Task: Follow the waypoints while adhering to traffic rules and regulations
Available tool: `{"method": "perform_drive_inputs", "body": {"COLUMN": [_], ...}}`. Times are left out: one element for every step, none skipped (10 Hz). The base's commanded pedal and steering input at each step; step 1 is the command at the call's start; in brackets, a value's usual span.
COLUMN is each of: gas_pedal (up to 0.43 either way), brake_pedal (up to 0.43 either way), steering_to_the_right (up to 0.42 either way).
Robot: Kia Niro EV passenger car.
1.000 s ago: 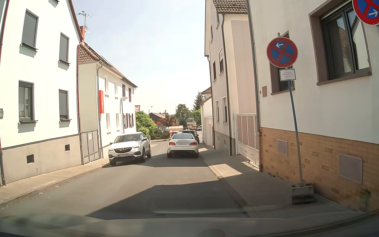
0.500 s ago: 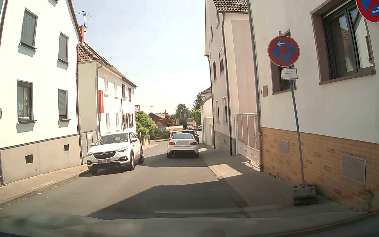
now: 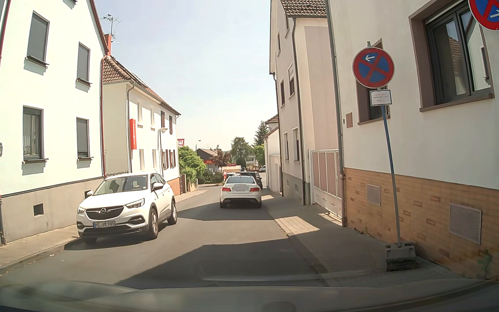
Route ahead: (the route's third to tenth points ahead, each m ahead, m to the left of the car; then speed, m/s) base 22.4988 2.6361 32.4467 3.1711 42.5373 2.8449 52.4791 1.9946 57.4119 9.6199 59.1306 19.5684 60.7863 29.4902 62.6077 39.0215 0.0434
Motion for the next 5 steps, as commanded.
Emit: {"method": "perform_drive_inputs", "body": {"gas_pedal": [0.0,0.0,0.0,0.0,0.0], "brake_pedal": [0.268,0.268,0.268,0.268,0.268], "steering_to_the_right": [0.005,0.005,0.005,0.005,0.005]}}
